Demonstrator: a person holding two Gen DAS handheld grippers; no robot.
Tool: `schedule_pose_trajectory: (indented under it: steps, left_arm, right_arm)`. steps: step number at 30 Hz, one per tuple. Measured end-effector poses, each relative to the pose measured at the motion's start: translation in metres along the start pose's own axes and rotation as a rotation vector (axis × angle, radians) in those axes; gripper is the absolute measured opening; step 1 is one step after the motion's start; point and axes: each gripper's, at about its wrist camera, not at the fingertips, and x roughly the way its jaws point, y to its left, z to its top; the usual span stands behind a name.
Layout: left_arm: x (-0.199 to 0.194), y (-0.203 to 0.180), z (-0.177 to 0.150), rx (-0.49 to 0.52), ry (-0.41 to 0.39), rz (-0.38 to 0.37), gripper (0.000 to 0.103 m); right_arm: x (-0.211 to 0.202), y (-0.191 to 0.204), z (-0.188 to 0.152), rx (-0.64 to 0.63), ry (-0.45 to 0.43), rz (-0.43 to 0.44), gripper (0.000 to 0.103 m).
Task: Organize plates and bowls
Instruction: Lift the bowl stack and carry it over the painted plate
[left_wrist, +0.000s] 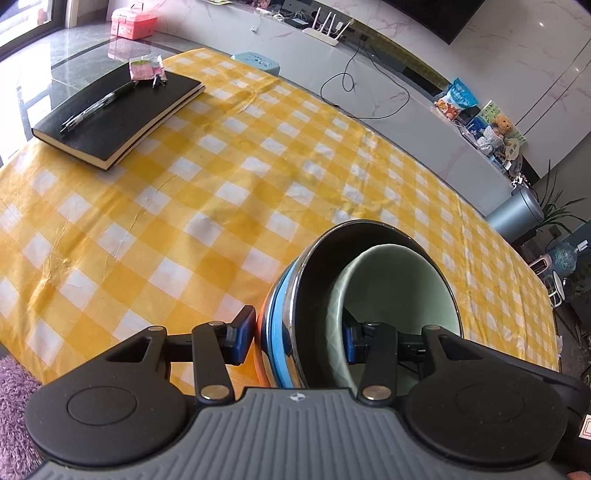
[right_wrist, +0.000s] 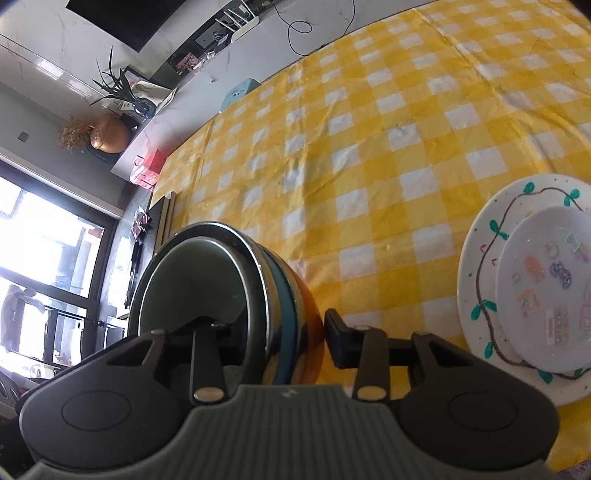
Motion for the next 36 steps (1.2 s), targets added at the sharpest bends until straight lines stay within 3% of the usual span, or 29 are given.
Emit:
schedule_pose_trajectory:
  steps: [10,20,36]
  left_arm:
    - [-0.009,-0.061,-0.017,0.067,0.011,-0.043,0.051]
    - [0.009,-0.131,-0.032,0.133,0.060,-0.124,0.051]
    - [0.052,-0.153,-0.052,0.123,0.166,-0.120,0.051]
  right_arm:
    - [-0.063,-0.035,0.010,0.045,-0.043,-0.004,0.038]
    - [-0.126,-0.090,0.030,0.080,-0.112,-0.047,0.038]
    - [-0.124,-0.140,0.038,0.141,-0.076,-0.116,0.037]
